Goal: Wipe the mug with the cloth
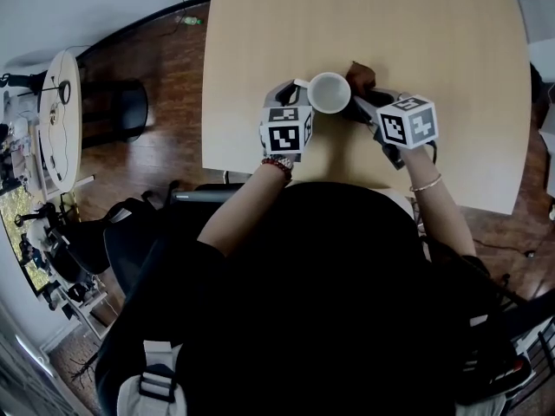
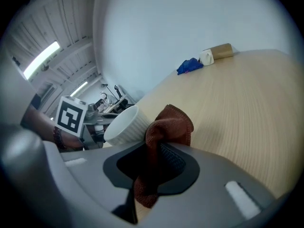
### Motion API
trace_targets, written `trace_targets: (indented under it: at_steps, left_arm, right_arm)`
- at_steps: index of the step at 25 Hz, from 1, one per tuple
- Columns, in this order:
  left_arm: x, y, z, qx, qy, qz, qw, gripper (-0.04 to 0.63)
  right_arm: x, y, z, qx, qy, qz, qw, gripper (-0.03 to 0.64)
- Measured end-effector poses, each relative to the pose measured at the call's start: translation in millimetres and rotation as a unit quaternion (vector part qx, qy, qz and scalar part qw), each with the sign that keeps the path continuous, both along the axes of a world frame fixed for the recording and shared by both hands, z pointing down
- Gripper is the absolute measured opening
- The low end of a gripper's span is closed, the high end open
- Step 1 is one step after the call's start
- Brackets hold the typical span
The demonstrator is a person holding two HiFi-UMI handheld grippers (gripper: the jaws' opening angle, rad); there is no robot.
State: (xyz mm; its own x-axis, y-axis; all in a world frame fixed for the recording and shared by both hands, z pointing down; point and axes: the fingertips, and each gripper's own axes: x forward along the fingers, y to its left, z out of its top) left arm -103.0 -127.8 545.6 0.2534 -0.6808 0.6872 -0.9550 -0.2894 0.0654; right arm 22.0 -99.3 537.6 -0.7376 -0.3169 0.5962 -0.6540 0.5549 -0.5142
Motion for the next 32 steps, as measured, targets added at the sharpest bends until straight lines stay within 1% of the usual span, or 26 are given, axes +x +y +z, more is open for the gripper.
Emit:
trace_targets:
  at_steps: [2,4,8,10,12,15,17,21,23,25,28,32]
  left_arm:
    - [0.3,5.4,1.0,0.002,-0.019,0.017,0.9997,0.028]
    - [0.5,12.3,1.9,0.009,-0.039,0.043,0.9983,0.028]
    - [0.8,21.0,-0.5,0.030,-0.063,0.103,0.9922,0.038]
    - [0.3,26.6,2.6,0.037,-0.074,0.135,0.9874,0.044]
    - [-2.0,32.3,6.8,0.039,-0.087,0.164,0.9818,0.051]
    - [-1.8,36.1,2.4,0.043,-0.103,0.209,0.9715,0.055]
    - [-2.0,40.9,3.6,0.043,-0.108,0.227,0.9669,0.058]
    - [-1.8,52.3,5.7,0.040,-0.112,0.246,0.9618,0.061]
    - [1.0,57.2,5.1,0.039,-0.110,0.250,0.9612,0.061]
    - [1.3,62.7,7.0,0.031,-0.104,0.248,0.9627,0.061]
    - [2.6,67.0,7.6,0.024,-0.096,0.243,0.9649,0.060]
    - [2.3,72.7,8.8,0.022,-0.094,0.254,0.9624,0.060]
  right_arm:
    - [0.7,-2.9,2.5,0.005,0.015,0.002,1.000,0.068]
    - [0.9,-4.6,2.6,0.008,0.024,0.001,1.000,0.068]
    - [2.2,-7.4,-5.1,0.018,0.027,-0.012,0.999,0.069]
    - [3.3,-4.1,-15.5,0.019,0.005,-0.005,1.000,0.069]
    - [4.7,3.5,-30.9,0.017,-0.037,0.015,0.999,0.067]
    - [8.2,17.9,-51.5,0.005,-0.094,0.051,0.994,0.067]
    - [7.9,24.8,-52.1,-0.003,-0.109,0.070,0.992,0.067]
    - [4.8,25.8,-37.8,-0.005,-0.094,0.090,0.991,0.067]
    - [5.4,22.4,-34.3,-0.001,-0.086,0.096,0.992,0.067]
    - [5.4,19.5,-28.1,0.006,-0.065,0.094,0.993,0.067]
    - [6.4,15.6,-13.7,0.012,-0.021,0.094,0.995,0.067]
    - [6.1,9.8,2.8,0.009,0.009,0.110,0.994,0.067]
